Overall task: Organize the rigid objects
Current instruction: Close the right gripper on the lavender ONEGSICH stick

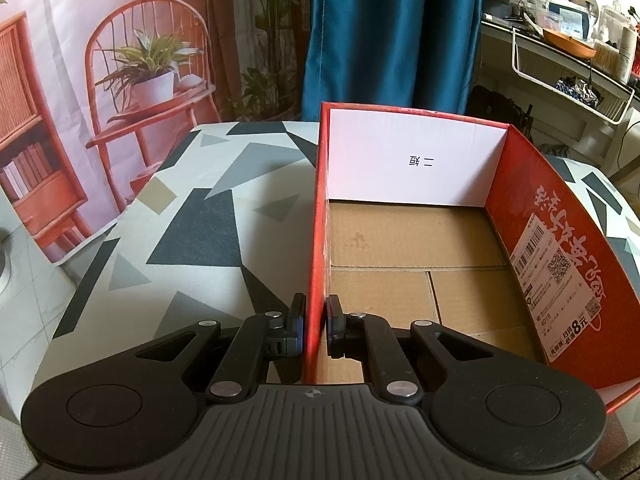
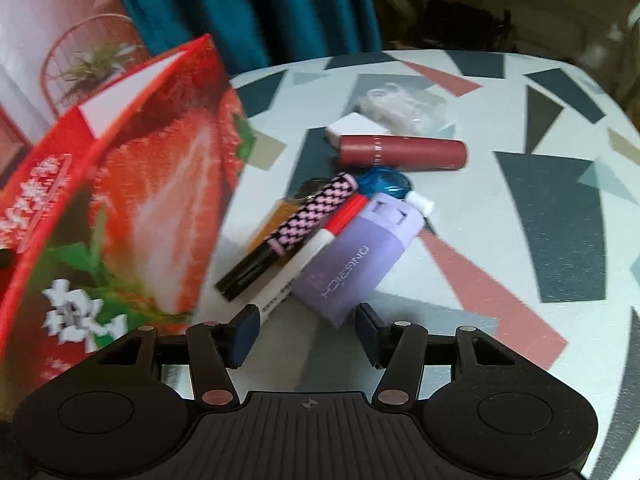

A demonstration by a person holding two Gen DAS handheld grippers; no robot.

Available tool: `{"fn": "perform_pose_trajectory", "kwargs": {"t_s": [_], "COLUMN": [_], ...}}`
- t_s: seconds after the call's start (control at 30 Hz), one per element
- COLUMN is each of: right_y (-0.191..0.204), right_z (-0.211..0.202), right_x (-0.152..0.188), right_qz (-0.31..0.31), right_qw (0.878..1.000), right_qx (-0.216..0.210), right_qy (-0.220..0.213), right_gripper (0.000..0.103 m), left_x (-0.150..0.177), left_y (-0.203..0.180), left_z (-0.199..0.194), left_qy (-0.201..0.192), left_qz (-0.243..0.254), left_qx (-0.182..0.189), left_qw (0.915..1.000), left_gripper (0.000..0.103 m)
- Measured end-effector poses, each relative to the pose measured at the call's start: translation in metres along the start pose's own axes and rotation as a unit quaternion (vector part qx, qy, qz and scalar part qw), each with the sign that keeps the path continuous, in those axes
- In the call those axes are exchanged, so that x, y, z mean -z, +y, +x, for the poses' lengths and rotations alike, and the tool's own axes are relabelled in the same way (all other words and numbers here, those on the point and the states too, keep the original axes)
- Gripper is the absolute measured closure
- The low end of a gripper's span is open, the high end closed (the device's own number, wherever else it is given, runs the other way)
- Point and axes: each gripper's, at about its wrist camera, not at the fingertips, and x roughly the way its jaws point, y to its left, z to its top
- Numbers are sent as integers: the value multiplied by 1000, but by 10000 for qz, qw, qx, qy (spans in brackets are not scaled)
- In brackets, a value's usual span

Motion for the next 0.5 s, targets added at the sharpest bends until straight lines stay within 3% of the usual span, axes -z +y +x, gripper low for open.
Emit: {"fn": "perform_pose_trajectory", "kwargs": {"t_s": [0.07, 0.13, 0.23, 0.37, 0.5], "right_y": [0, 6, 15, 14, 9], "right_z": [-4, -9, -13, -4, 10], "right_x": [-2, -6, -8, -13, -21], "right_qz": [-190, -775, -2061, -3149, -3478], "right_qw": [9997, 9969, 9774, 9482, 9374], "right_qx": [-149, 18, 376, 390, 162], "right_qy": [-17, -102, -274, -151, 27], "right_gripper": [40, 29, 10, 6, 5], "left_x": [0, 0, -1, -1, 0], "left_y": [-1, 0, 0, 0, 1], "left_z": [0, 0, 1, 2, 2], "left_qy": [2, 3, 15, 16, 15], "left_qz": [15, 16, -6, -21, -50], "left_qx": [-8, -7, 16, 19, 28], "left_qw": [10000, 10000, 10000, 10000, 10000], "left_gripper": [92, 92, 92, 92, 92]}}
